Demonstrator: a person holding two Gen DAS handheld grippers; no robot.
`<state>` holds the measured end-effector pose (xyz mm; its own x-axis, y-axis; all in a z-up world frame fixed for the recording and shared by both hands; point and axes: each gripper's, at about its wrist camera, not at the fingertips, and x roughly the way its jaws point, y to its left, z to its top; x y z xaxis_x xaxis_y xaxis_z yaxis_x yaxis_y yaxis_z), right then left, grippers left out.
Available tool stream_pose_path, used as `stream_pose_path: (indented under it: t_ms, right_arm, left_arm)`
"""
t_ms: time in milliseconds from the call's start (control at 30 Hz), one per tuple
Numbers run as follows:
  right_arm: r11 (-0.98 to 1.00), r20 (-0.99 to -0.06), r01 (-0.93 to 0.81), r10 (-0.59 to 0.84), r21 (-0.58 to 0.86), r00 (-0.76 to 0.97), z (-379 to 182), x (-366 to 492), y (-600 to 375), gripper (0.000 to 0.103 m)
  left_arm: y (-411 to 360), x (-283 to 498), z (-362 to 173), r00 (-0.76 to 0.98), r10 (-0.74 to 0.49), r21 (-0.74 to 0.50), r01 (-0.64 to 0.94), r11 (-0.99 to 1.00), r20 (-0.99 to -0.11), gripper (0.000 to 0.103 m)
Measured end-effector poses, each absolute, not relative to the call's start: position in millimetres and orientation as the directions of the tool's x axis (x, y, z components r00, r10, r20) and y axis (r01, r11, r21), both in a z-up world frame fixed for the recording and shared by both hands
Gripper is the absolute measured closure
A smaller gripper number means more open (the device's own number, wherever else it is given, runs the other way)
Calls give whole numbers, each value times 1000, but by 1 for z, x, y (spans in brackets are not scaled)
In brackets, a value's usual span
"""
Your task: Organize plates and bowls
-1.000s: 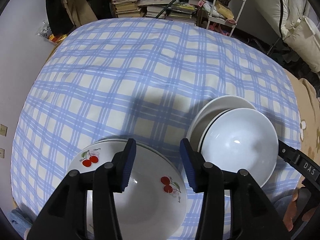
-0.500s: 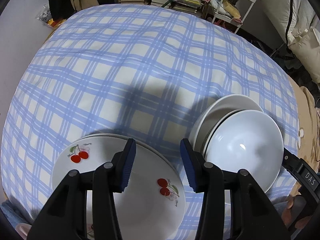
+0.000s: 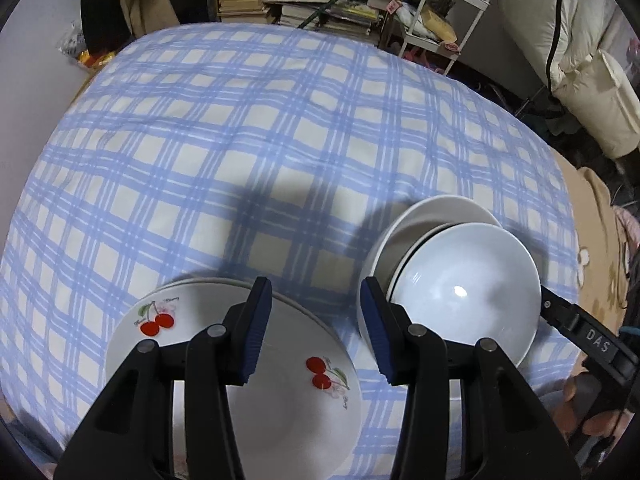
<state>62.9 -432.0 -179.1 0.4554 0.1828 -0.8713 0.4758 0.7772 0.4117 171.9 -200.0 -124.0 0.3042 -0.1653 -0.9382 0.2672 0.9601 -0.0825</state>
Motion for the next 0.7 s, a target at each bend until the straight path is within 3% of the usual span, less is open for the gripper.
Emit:
stream_pose_path:
  t_ms: [167, 400, 700]
  right_arm:
    - [788, -862, 446, 201, 424, 466, -177, 63, -429, 39]
    - [784, -849, 406, 276, 470, 451, -184, 67, -422, 72]
    - [786, -845, 394, 287, 477, 450, -186, 70, -421, 72]
  left_arm:
    - [-200, 174, -123, 292, -162, -89, 248, 965, -943, 58]
    - [-202, 178, -136, 252, -121, -55, 255, 965, -960, 59]
    - [-185, 179, -117, 292, -216, -149, 235, 960, -932, 59]
